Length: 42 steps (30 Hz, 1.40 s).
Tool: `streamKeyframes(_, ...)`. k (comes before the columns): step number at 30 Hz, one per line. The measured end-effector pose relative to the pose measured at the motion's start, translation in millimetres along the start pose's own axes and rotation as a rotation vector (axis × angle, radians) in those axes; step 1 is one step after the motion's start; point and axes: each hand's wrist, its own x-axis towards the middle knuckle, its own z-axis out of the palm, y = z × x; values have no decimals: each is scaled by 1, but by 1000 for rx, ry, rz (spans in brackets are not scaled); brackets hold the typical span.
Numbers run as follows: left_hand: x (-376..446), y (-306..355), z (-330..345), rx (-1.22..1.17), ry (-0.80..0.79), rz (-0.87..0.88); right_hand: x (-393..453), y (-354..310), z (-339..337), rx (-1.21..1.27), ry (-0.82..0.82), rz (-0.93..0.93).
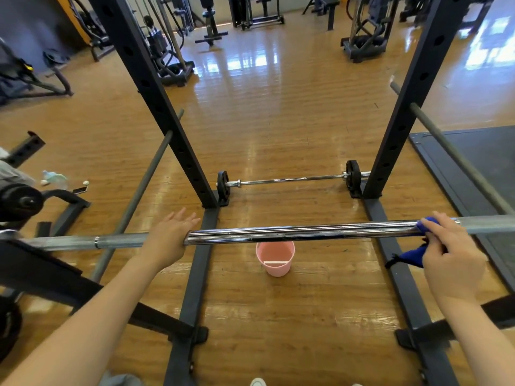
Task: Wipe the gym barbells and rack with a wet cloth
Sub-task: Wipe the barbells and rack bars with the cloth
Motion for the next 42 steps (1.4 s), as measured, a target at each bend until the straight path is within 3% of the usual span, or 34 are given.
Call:
streamKeyframes(3, 1, 1, -4, -15, -35, -13, 2, -6, 0, 2, 42, 36)
streamKeyframes(7, 1, 1, -5, -6, -60, -15, -3, 1, -2, 2, -52, -156)
streamKeyframes(12, -1, 3, -4, -17, -39, -22, 3, 2, -1, 19, 83, 8)
streamKeyframes(15, 1, 1, -1, -27, -33, -25, -8, -10, 8, 76, -2, -117)
streamKeyframes(18, -2, 0, 5, -31, 57, -25, -9, -1, 4, 96, -70, -194)
streamKeyframes(24, -12, 5, 19, -58, 271, -15, -1, 4, -6, 32, 52, 35)
streamKeyframes(31, -5, 1, 24, 44, 333, 22, -16, -21, 7, 81, -147, -94)
streamKeyframes(37, -4, 5, 7, 30, 75, -21, -8, -11, 1, 85, -162, -186)
streamKeyframes(42, 3, 8, -16, -19, -142, -27, -5, 4, 18, 209, -42, -24)
